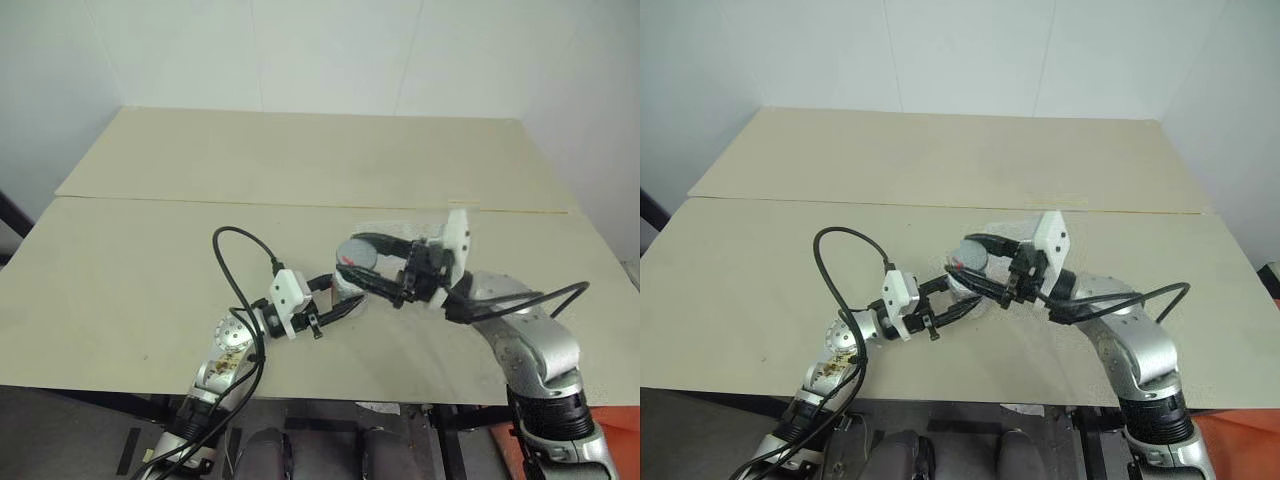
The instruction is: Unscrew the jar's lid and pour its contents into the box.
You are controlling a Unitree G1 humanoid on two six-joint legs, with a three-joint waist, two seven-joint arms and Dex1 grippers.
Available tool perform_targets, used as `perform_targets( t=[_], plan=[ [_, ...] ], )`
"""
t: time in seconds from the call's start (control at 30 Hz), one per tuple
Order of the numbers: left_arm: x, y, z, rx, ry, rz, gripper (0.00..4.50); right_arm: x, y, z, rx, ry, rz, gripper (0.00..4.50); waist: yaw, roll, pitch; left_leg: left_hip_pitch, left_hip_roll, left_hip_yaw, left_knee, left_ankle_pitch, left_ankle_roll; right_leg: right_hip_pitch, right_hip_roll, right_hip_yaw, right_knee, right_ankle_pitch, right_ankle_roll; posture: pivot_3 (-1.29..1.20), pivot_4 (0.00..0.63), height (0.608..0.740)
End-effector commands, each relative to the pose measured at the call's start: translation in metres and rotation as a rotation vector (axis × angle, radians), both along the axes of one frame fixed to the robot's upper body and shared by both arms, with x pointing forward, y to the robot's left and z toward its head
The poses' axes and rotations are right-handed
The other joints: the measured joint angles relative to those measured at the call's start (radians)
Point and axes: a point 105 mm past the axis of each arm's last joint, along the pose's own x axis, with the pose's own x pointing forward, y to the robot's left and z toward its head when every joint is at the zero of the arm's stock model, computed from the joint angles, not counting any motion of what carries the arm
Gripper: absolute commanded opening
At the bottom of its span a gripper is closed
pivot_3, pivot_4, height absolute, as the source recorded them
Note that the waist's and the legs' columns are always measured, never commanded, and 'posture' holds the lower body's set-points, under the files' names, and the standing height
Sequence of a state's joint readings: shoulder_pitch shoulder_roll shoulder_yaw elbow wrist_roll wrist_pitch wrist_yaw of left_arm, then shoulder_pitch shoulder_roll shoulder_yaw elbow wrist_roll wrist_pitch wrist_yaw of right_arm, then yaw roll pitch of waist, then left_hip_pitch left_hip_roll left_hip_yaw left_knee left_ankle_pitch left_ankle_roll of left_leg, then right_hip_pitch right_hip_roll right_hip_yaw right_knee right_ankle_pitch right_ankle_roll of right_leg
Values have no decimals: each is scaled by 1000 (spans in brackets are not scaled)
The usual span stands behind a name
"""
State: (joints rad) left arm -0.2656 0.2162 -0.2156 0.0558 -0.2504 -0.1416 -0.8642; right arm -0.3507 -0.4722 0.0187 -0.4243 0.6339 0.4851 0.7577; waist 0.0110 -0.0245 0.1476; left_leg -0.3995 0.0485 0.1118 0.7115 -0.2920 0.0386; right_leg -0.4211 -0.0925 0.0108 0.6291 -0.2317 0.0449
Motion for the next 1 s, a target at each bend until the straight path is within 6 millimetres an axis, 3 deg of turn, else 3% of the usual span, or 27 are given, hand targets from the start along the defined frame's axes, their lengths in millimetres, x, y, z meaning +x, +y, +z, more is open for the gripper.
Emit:
perform_targets(
  t=[0.03, 0.2, 0.3, 0.43, 0.67, 0.87, 1.0],
  plan=[
    [-2, -2, 6, -11, -36, -7, 1929, -5, -2, 18, 59, -28, 3, 2940, 0, 0, 0, 0, 0, 0, 0, 0, 0, 0, 0, 0, 0, 0, 0, 0, 150, 740],
    [-1, 0, 7, -14, -40, 9, 1929, 8, -33, 13, 59, -18, -186, 2940, 2, 0, 0, 0, 0, 0, 0, 0, 0, 0, 0, 0, 0, 0, 0, 0, 150, 740],
    [1, 5, 9, -18, -42, 36, 1929, 11, -60, -7, -39, 24, -312, 2940, 4, 0, 0, -1, -1, 0, 0, 0, 0, 0, -1, 0, -1, 0, 0, 0, 150, 740],
    [9, 13, 8, -4, -44, 69, 1929, 6, -85, -53, -246, 145, -416, 2940, 0, 0, 0, 0, 0, 0, 0, 0, 0, 0, 0, 0, -1, 0, 0, 0, 150, 740],
    [17, 18, 8, 35, -57, 75, 1929, 8, -97, -99, -407, 359, -512, 2940, -9, 1, -1, 0, 0, 0, 0, 0, 0, 0, 0, 1, 0, 0, 0, 0, 150, 740],
    [19, 20, 8, 41, -62, 85, 1929, 0, -99, -121, -510, 434, -490, 2940, -1, 1, -1, -1, -1, 0, 0, -1, 1, 0, 0, 1, -1, 0, 1, 0, 150, 740],
    [21, 22, 7, 48, -58, 105, 1929, -9, -99, -121, -526, 464, -425, 3927, 1, 1, -1, 0, -1, 0, 0, -1, 1, 1, 0, 1, -1, 1, 1, 0, 150, 740]
  ],
)
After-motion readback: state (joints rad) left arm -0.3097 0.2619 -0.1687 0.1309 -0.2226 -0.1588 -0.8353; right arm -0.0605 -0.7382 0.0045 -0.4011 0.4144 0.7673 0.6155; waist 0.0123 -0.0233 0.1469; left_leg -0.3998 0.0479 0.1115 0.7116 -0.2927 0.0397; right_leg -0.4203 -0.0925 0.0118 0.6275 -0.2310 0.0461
